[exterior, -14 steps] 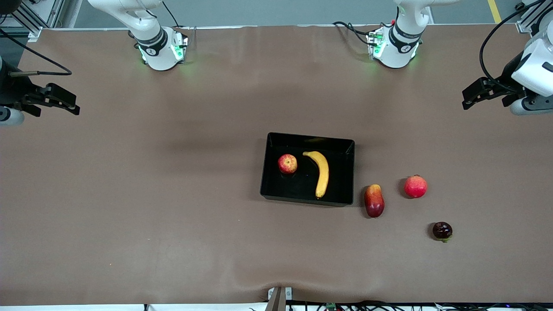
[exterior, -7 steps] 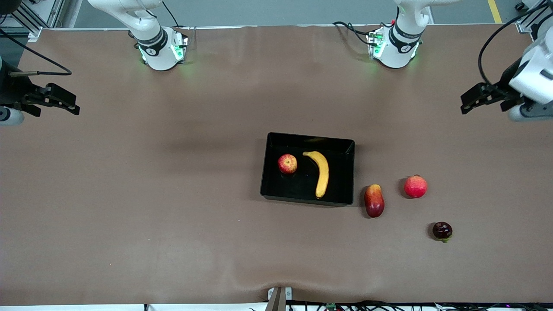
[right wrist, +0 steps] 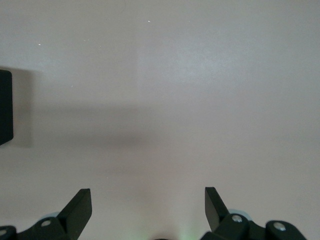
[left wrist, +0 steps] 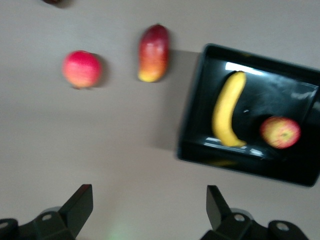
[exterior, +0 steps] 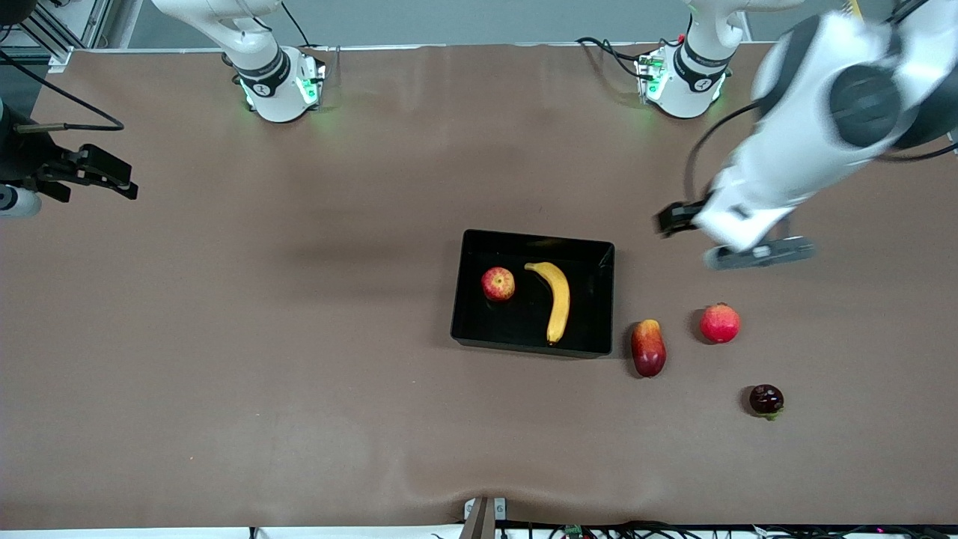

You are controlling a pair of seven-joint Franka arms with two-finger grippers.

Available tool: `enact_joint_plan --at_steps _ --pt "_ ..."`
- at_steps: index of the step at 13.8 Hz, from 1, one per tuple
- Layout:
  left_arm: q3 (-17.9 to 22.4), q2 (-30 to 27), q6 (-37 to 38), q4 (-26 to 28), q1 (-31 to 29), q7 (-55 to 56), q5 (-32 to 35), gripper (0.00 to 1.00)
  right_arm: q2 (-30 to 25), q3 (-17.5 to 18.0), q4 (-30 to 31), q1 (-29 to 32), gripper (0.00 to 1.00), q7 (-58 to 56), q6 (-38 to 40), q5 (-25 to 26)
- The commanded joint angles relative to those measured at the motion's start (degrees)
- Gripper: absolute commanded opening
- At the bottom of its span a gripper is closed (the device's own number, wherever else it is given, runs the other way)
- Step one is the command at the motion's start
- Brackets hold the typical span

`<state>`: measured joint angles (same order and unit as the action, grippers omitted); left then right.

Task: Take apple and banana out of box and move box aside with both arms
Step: 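Reach the left gripper into the black tray toward the red apple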

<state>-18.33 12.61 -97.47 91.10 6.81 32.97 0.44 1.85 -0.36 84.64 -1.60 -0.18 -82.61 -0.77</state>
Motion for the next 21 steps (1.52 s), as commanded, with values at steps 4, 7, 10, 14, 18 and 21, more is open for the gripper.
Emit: enact_joint_plan --at_steps 4,7,10,14,18,21 --pt "0.31 14.52 -11.49 -5.48 10.75 25.78 0.35 1.0 -0.09 0.27 -0.44 0.28 1.0 0.79 0.52 0.77" --pt "0.48 22.44 -13.27 -11.37 14.36 32.32 0.35 1.0 -0.09 0.18 -0.44 0.28 1.0 0.79 0.52 0.77" --pt "0.92 25.96 -19.66 -11.47 16.83 38.38 0.35 1.0 -0.09 0.18 -0.36 0.28 1.0 0.79 0.52 0.77" --pt "1.1 29.3 -23.11 -11.47 19.19 39.89 0.53 1.0 -0.09 0.18 -0.44 0.72 1.0 0.71 1.4 0.77" --pt "4.6 32.91 -26.72 -11.47 23.32 42.09 0.88 1.0 -0.18 0.1 -0.44 0.81 1.0 0.7 1.66 0.86" --pt "5.58 35.02 -28.38 -11.47 25.09 42.97 0.97 1.0 -0.09 0.18 -0.44 1.25 1.0 0.7 2.63 0.77"
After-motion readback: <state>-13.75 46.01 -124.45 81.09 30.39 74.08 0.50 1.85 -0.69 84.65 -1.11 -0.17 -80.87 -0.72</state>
